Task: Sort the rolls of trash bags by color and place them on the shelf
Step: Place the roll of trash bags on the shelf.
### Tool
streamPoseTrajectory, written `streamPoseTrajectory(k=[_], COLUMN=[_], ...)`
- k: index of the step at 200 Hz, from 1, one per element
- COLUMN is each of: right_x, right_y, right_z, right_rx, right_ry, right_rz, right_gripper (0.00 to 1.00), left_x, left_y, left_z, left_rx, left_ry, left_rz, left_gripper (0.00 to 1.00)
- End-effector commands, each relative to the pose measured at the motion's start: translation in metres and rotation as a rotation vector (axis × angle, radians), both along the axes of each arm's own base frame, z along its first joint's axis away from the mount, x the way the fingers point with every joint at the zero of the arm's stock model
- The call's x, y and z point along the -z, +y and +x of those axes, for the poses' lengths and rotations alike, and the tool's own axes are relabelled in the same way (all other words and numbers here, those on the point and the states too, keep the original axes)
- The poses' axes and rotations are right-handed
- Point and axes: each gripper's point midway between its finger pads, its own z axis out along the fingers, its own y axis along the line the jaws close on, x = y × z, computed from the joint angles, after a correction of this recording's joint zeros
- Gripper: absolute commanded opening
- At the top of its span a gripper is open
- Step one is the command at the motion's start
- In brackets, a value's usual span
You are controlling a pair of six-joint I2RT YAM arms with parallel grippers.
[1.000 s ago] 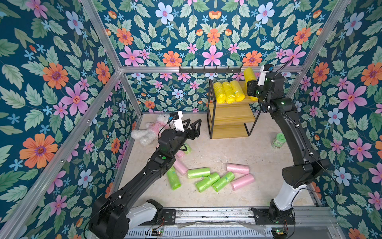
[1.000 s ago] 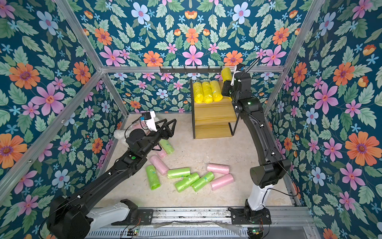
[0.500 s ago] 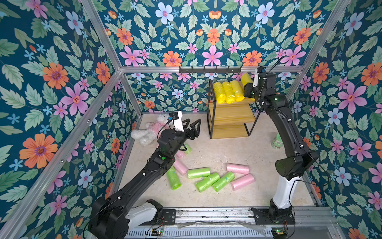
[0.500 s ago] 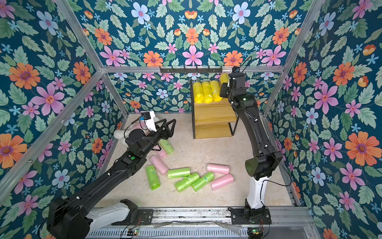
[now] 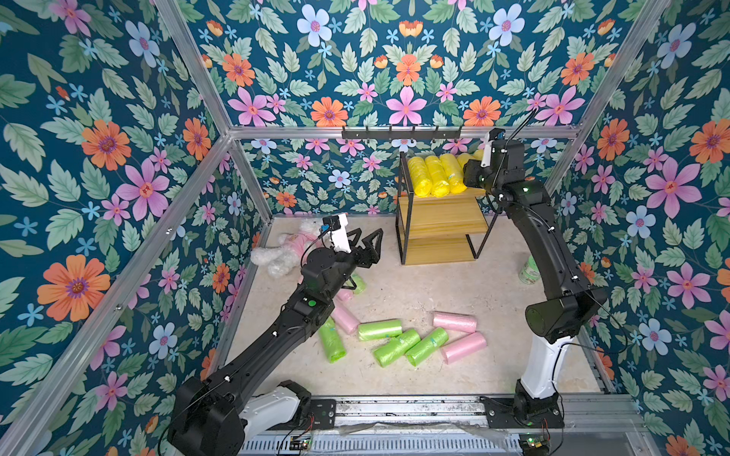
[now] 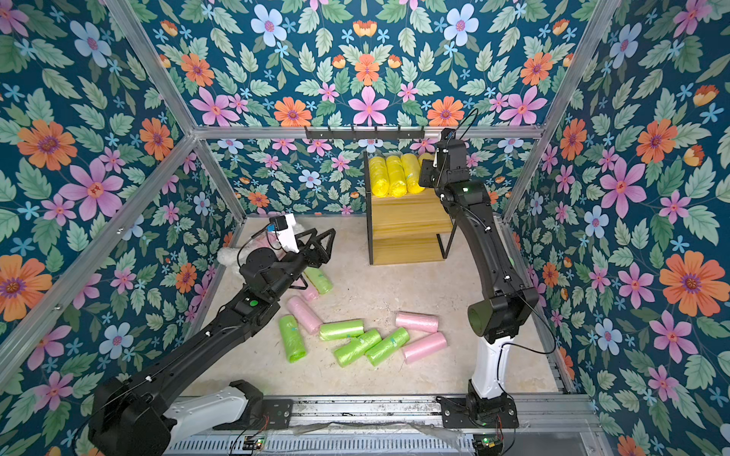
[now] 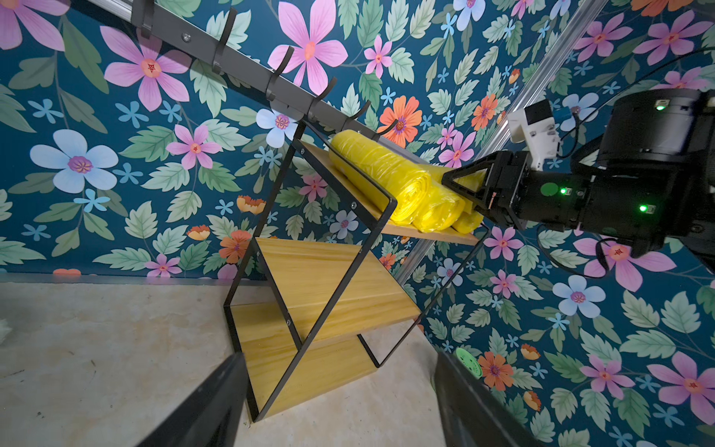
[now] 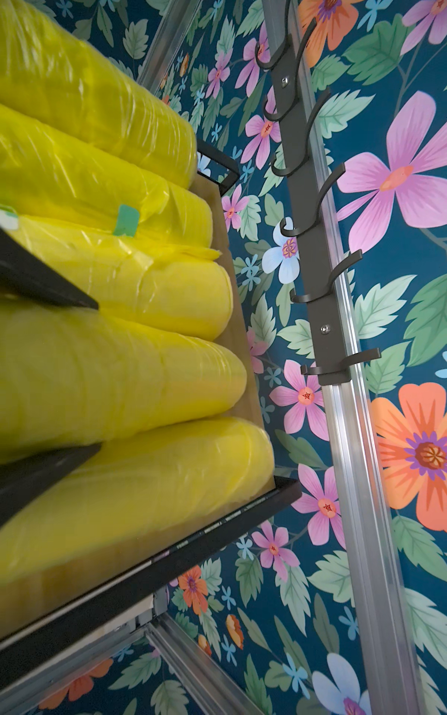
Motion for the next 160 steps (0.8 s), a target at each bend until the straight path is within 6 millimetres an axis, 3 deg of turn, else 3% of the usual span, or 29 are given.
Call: streamPoseTrajectory(k=[1, 67, 110, 134, 160], right_x=[-0.006, -0.029, -0.053, -0.063, -0.064], right_y=[-0.002, -0.006, -0.006, -0.004, 0.006], right_z=[0.0, -0.008, -0.025, -0.042, -0.071], right_rx=[0.01, 0.012, -0.016, -0.058, -0.131], right_ry=[-0.018, -0.062, -0.1, -0.113, -0.124], right_rz=[-0.008, -0.022, -0.005, 0.016, 0.046], right_gripper=[0.54, 0.61, 0.63, 0.65, 0.67], left_x=[-0.005, 0.0, 0.011, 0.027, 0.06], left_y=[0.003, 0.003, 0.001, -0.002, -0.006], left_z=[0.0, 0.0, 0.003, 0.006, 0.012], left_rx=[-0.015, -0.017, -0.018, -0.011, -0.002], left_ry=[-0.023, -0.012, 0.019, 0.062, 0.162], left_rz=[0.002, 0.012, 0.049, 0.102, 0.199], left_gripper=[0.82, 0.82, 0.82, 0.82, 0.82])
